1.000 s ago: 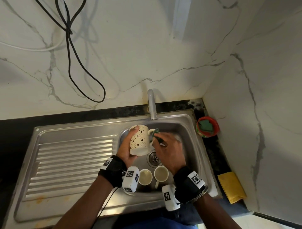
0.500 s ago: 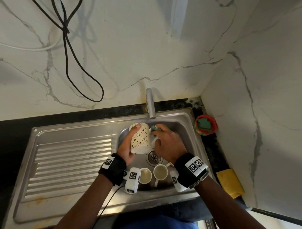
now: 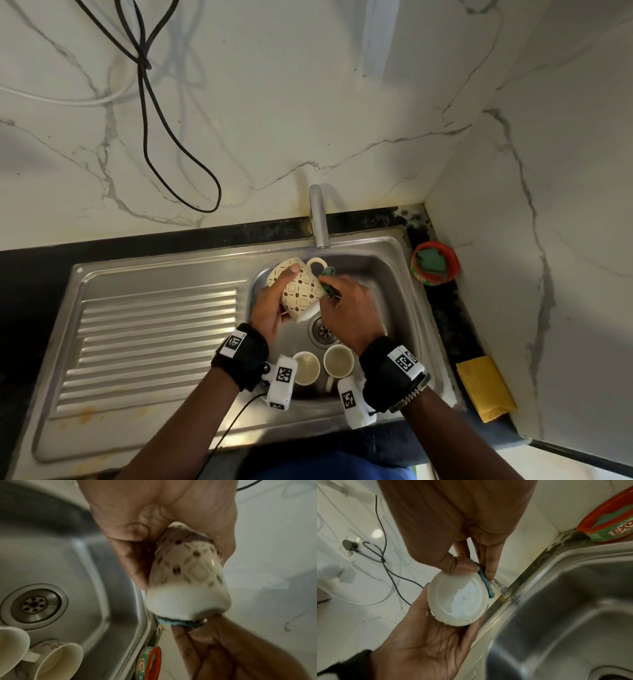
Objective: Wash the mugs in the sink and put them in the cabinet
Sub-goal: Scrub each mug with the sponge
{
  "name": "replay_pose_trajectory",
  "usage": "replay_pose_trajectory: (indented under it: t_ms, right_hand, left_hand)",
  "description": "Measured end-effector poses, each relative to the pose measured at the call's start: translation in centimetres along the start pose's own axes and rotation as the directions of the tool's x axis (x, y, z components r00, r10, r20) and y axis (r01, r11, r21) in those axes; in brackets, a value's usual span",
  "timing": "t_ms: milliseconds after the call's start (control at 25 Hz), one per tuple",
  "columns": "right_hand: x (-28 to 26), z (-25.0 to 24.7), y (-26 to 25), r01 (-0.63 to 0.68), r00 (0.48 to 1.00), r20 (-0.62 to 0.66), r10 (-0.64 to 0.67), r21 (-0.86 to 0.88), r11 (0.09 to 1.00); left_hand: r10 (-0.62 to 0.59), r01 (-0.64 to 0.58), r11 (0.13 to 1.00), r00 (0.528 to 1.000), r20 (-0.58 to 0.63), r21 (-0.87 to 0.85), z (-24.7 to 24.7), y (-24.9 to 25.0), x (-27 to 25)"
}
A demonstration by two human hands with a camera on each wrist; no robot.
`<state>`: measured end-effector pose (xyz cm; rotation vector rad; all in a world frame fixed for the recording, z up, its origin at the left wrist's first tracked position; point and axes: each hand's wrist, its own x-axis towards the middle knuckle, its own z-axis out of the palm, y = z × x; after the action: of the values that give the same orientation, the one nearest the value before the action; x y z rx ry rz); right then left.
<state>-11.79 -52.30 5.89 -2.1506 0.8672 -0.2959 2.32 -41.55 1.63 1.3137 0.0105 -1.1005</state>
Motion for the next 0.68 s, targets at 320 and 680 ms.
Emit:
replay_pose_trajectory:
  t_ms: [320,680]
  right_hand:
    - [-0.8,-0.1,0.7,0.359,0.900,-0.252,-0.355,-0.029,0.933]
    - [-4.7,2.6,0.9,0.373,0.918,-0.098,-0.385,-0.123,0.920]
  left_hand:
    - [-0.317,0.345,0.834,0.938,0.138,-0.430,-0.6,0.4,-0.5]
    - [-0.306,0.401,0.768,0.915,0.263,-0.500,0.9,0.4,-1.2]
